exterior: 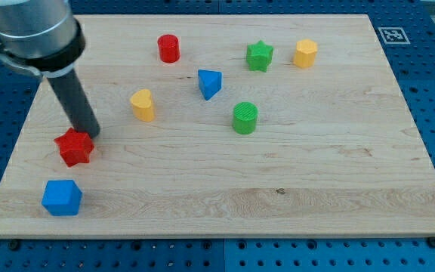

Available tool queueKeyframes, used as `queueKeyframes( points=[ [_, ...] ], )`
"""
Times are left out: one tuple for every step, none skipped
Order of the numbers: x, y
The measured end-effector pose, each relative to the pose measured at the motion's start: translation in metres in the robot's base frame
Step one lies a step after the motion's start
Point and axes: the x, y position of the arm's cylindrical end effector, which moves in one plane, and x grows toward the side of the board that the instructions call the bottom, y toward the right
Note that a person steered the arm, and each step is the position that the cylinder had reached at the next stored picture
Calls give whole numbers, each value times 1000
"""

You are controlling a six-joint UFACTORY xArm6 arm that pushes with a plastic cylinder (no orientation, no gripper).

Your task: Push the red star above the blue cube

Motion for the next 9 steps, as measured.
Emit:
queueKeyframes(
  points=[
    [0, -2],
    [0, -2],
    [8, -2],
    [25, -2],
    [28, -2],
    [29, -2],
    [30, -2],
    [42, -2],
    [37, -1]
  ],
)
